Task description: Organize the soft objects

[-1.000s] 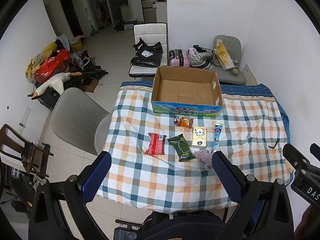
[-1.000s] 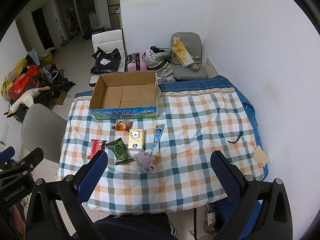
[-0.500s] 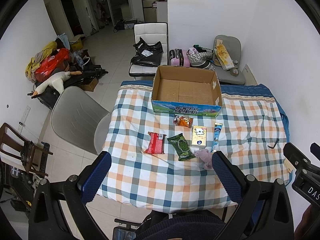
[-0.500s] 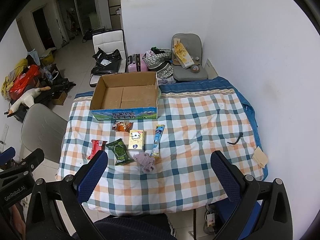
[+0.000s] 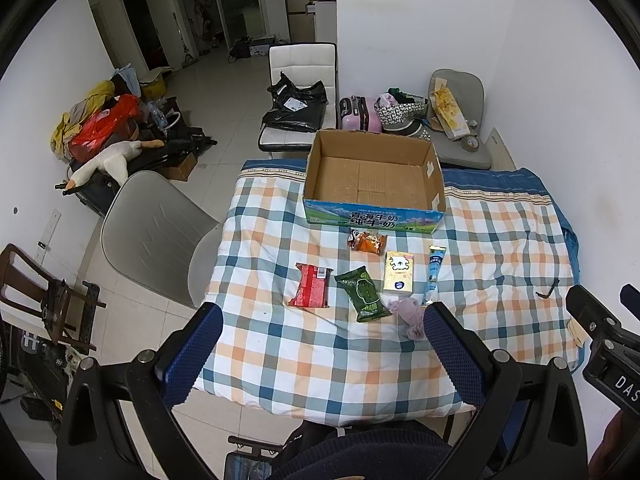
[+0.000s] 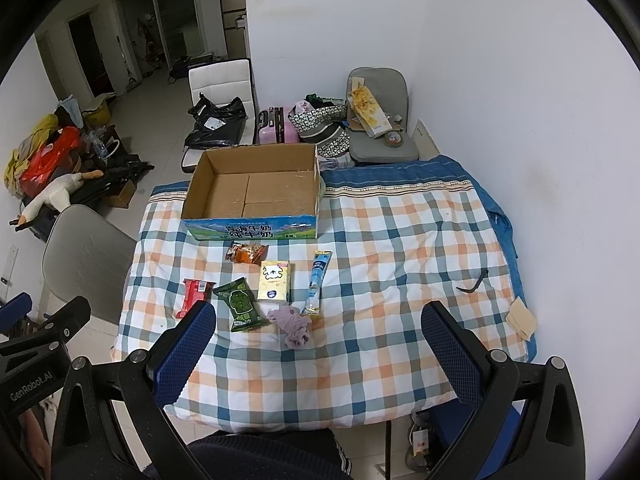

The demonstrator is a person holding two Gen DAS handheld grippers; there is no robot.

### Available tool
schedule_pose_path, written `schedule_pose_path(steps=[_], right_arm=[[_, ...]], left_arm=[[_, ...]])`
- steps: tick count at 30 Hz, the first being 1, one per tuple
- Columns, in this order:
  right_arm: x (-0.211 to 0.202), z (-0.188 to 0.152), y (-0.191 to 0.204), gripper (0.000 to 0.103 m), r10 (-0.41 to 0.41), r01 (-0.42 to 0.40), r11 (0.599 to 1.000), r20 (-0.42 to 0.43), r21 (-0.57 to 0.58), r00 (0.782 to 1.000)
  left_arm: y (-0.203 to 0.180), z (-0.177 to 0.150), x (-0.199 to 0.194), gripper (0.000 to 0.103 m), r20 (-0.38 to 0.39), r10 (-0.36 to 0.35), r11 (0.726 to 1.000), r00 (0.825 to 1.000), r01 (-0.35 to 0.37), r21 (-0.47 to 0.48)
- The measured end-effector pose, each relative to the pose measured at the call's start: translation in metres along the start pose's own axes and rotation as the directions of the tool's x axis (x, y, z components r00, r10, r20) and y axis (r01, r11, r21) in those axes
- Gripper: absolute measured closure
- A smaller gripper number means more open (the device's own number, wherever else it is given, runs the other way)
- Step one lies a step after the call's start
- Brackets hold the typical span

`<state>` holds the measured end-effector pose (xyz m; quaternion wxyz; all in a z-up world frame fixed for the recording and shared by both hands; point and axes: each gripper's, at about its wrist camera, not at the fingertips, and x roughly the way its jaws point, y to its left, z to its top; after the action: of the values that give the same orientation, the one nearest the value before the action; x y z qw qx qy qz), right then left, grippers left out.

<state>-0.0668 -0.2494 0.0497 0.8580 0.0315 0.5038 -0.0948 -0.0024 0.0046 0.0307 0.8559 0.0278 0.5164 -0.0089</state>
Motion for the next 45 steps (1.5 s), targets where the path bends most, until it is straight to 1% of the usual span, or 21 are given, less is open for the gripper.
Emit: schedule_pose_path(steps=[6,9,12,15,17,19,20,24,25,26,28,30,32,34,35,37,38,40,42,44,45], right_arm=[[0.001,-0.002,0.001,0.0,0.0,0.0,1.0,0.001,-0.001,1.0],[0.003,0.003,0.0,0.0,0.004,-0.004,1.0,-0.014,-0.001,1.0],[0.019,0.009,-0.004,0.0,0.011,-0.011,1.0,-0.046,0.007,0.999],[0.054,0.014,-0.007,0.0,0.023,-0.021,1.0,-0.109,0.019,0.994],[0.1,0.012,-0.001,0.0,0.052,-0.049,0.998,-0.164,0.025,0.985],[0.138,0.013,-0.002,0.0,0.048,-0.042,0.999,-0.206,0.034,0.977],[0.158,0.016,-0.002,0.0,0.072,-0.065,0.997,-0.227,0.039,0.971],[0.236,0.014,0.001,0.0,0.112,-0.097,0.993,-0.311,0.064,0.944],[0.255,0.013,0.001,0.0,0.123,-0.104,0.992,-0.333,0.073,0.935],[0.275,0.011,0.002,0.0,0.149,-0.128,0.988,-0.35,0.084,0.925],[0.31,0.006,0.002,0.0,0.15,-0.125,0.988,-0.386,0.088,0.91],[0.343,0.001,0.001,0.0,0.172,-0.145,0.985,-0.421,0.097,0.891],[0.368,-0.003,0.002,0.001,0.169,-0.139,0.985,-0.445,0.098,0.879],[0.382,-0.007,0.002,0.002,0.186,-0.151,0.982,-0.461,0.112,0.868],[0.39,-0.007,0.001,0.002,0.185,-0.15,0.982,-0.465,0.113,0.866],[0.402,-0.008,0.001,0.004,0.201,-0.16,0.979,-0.474,0.125,0.857],[0.407,-0.009,0.001,0.005,0.207,-0.165,0.978,-0.479,0.129,0.853],[0.415,-0.008,0.004,0.005,0.224,-0.178,0.974,-0.488,0.14,0.844],[0.425,-0.008,0.012,0.005,0.237,-0.193,0.971,-0.502,0.138,0.832],[0.437,-0.009,0.024,0.005,0.251,-0.211,0.968,-0.528,0.135,0.811],[0.441,-0.011,0.029,0.005,0.253,-0.215,0.968,-0.544,0.133,0.8]], left_arm=[[0.001,-0.001,-0.001,0.0,-0.002,-0.001,1.0,1.0,0.001,-0.001],[0.0,-0.002,0.001,0.0,-0.008,-0.002,1.0,1.0,0.002,-0.003],[-0.001,0.0,0.011,0.0,-0.031,-0.013,1.0,0.999,0.013,-0.01],[0.0,0.006,0.039,0.0,-0.066,-0.033,0.999,0.997,0.03,-0.034],[0.001,0.009,0.074,0.0,-0.106,-0.055,0.997,0.993,0.049,-0.058],[0.0,0.013,0.113,0.0,-0.159,-0.063,0.995,0.985,0.051,-0.083],[-0.001,0.014,0.132,0.0,-0.178,-0.066,0.994,0.982,0.05,-0.094],[-0.014,0.012,0.208,0.0,-0.287,-0.085,0.993,0.954,0.058,-0.103],[-0.018,0.014,0.233,0.0,-0.324,-0.114,0.991,0.939,0.083,-0.107],[-0.023,0.013,0.249,0.0,-0.346,-0.118,0.991,0.931,0.086,-0.105],[-0.034,0.009,0.291,0.001,-0.407,-0.131,0.99,0.904,0.096,-0.104],[-0.045,0.001,0.329,0.006,-0.465,-0.141,0.989,0.874,0.1,-0.111],[-0.054,-0.007,0.36,0.006,-0.512,-0.146,0.988,0.846,0.104,-0.11],[-0.059,-0.012,0.384,0.006,-0.541,-0.152,0.988,0.827,0.109,-0.111],[-0.061,-0.016,0.395,0.008,-0.556,-0.147,0.989,0.818,0.103,-0.11],[-0.066,-0.025,0.415,0.021,-0.581,-0.15,0.988,0.8,0.102,-0.114],[-0.068,-0.03,0.423,0.023,-0.595,-0.141,0.989,0.791,0.092,-0.112],[-0.069,-0.038,0.434,0.032,-0.609,-0.135,0.99,0.782,0.082,-0.114],[-0.071,-0.046,0.442,0.035,-0.613,-0.122,0.992,0.781,0.067,-0.111],[-0.075,-0.052,0.444,0.044,-0.602,-0.09,0.995,0.793,0.051,-0.082],[-0.076,-0.054,0.443,0.055,-0.598,-0.068,0.997,0.799,0.04,-0.061]])
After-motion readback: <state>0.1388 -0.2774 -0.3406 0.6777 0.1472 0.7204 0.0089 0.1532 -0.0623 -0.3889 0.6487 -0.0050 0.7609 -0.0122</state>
